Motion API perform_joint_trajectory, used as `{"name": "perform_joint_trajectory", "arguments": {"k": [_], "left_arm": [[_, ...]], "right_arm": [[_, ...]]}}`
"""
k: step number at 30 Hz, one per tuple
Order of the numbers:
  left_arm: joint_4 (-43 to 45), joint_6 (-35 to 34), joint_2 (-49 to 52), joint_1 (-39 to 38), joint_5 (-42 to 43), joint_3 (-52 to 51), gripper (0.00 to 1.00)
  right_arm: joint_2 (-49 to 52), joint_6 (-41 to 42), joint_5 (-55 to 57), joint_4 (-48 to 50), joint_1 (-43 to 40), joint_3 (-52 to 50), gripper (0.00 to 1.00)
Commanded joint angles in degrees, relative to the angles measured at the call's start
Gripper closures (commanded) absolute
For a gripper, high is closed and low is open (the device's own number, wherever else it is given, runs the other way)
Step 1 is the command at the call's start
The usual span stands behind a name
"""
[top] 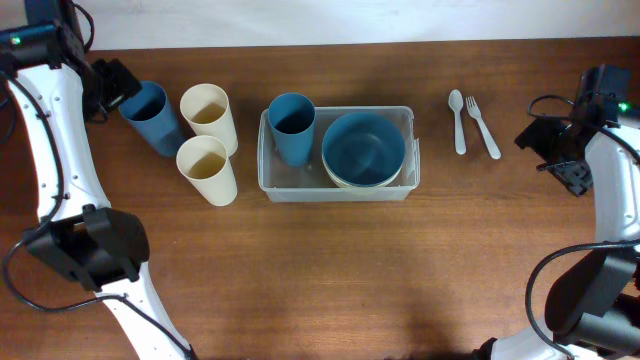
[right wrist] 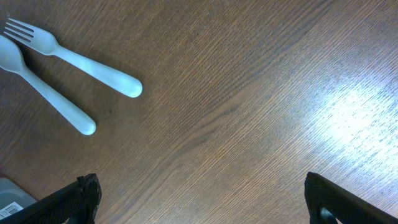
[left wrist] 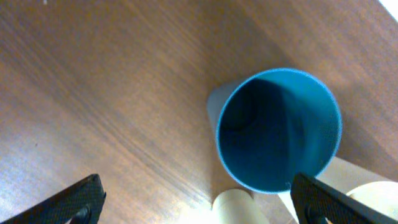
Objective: Pack container
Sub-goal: 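Lower the left gripper and grasp the remaining blue cup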
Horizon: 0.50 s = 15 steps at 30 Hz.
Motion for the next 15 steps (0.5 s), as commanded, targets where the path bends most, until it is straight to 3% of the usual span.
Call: {"name": "perform_joint_trajectory", "arguments": {"k": [1, 15], "left_arm": [[0.98, 1.01, -0.79, -0.04, 2.14, -0.22, 0.04], [0.57, 1.79, -0.79, -0.04, 5.55, -5.46, 0.04]], "right_arm": [[0.04, 0.02, 1.09, 0.15, -0.07, -0.42, 0.01], [0.04, 0.02, 1.11, 0.15, -0.07, -0.42, 0.01]]}}
